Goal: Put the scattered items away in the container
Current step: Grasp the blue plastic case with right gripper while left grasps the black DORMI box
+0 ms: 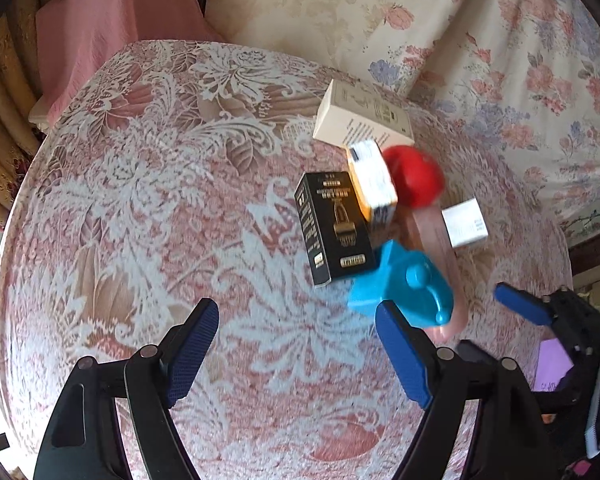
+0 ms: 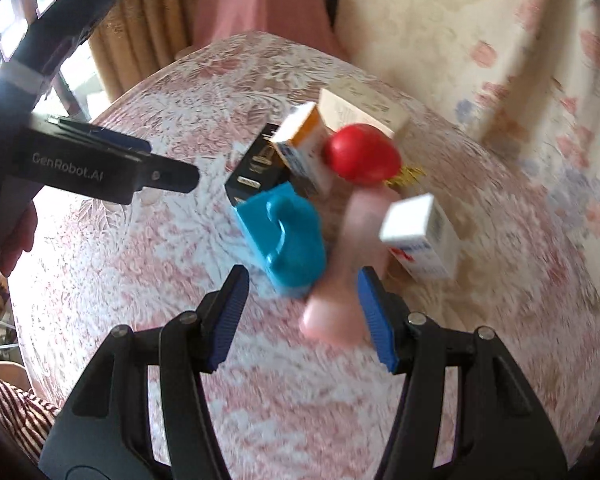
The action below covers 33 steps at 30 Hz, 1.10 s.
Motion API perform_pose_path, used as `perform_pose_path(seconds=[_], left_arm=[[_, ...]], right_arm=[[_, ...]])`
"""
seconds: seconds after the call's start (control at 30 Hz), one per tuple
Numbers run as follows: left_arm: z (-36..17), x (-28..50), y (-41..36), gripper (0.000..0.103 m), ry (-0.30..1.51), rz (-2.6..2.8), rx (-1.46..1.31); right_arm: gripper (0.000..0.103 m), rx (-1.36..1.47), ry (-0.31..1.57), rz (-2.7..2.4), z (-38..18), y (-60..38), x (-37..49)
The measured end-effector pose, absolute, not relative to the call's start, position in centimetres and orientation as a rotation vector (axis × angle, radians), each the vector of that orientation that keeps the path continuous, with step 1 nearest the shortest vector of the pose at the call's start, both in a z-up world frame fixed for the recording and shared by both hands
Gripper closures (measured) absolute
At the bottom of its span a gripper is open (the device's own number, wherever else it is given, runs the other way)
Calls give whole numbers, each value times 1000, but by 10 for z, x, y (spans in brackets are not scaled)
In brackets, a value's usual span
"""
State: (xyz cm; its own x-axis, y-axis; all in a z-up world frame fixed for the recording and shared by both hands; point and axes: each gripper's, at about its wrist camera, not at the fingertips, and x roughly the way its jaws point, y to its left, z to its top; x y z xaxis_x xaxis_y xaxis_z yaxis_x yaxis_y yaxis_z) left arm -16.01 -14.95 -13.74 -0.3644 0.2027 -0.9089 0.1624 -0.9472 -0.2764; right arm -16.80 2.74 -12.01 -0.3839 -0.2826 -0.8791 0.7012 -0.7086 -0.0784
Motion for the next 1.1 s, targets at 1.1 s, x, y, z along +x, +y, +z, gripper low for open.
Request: perform_pose_path(seconds=[1.1], left_arm=[[-173,-208,-118,21,-411,2484,-1840]], right_arm=[[44,1252,549,-2067,-173,7,-171]])
